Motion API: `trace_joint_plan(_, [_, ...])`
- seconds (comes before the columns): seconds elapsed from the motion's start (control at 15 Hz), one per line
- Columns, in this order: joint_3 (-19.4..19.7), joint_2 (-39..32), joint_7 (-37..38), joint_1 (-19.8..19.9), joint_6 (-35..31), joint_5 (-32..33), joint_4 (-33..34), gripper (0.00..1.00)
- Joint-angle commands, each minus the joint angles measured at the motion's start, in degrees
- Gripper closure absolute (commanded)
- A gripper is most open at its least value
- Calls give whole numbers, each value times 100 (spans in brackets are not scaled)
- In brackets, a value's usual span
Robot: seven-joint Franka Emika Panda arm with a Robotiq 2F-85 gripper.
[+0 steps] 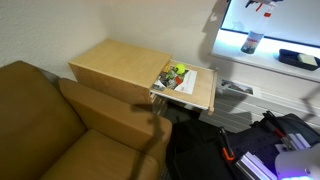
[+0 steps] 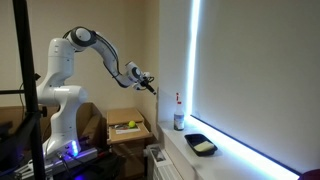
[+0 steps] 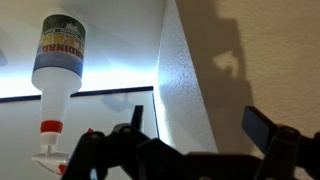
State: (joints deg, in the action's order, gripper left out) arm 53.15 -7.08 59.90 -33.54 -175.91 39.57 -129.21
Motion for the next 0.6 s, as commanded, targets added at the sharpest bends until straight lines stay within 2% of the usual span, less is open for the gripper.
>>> trace_joint_plan(0.0, [411,-743,361,285,-737,197,-240,0])
trace_joint_plan(0.07, [610,-712,399,304,-633,283,-271,0])
trace_joint_plan(0.2, [1046,-1202,460,474,-892,228,-365,0])
trace_joint_plan(0.33, [1526,-1854,614,557,-1439,66,-250,0])
trace_joint_plan(0.4, [1747,-2334,775,618,-2006,-148,-93,0])
trace_joint_plan(0.53, [1401,-2803,753,1212,-2960,-573,194,0])
